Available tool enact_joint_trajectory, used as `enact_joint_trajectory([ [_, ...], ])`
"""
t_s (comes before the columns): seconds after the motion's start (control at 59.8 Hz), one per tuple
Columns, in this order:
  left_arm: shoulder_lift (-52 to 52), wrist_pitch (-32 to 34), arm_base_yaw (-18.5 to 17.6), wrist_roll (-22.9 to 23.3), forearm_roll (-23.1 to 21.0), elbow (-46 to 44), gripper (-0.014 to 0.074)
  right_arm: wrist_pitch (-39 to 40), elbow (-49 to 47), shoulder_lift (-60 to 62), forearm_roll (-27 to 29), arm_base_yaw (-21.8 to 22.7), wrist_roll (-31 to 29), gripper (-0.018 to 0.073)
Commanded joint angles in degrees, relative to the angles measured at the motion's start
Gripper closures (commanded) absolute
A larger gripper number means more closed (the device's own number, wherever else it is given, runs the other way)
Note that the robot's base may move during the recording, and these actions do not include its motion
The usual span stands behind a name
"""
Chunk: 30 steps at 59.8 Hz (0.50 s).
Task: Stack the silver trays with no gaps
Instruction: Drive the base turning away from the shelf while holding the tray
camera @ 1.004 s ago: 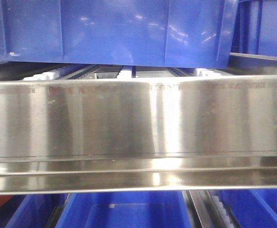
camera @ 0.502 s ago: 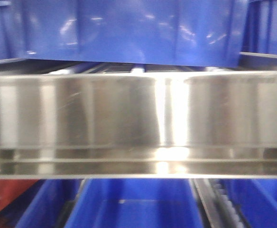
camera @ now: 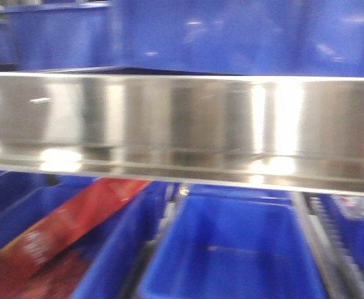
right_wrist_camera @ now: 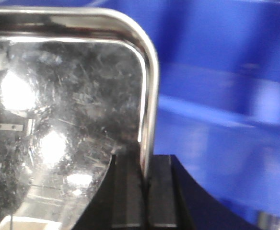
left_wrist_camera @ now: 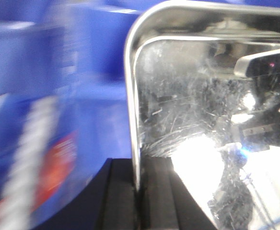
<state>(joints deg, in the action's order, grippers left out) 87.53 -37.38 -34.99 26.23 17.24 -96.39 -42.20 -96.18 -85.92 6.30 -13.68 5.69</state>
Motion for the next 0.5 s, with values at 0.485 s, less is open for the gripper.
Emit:
enact_joint_trajectory([
  [0.485,-0.6,2.5,-0.1,-0.1,0.1,-0.8,0.0601,2.1,-0.4,0.8,0.1,-0.3,-0.7,0.0639],
])
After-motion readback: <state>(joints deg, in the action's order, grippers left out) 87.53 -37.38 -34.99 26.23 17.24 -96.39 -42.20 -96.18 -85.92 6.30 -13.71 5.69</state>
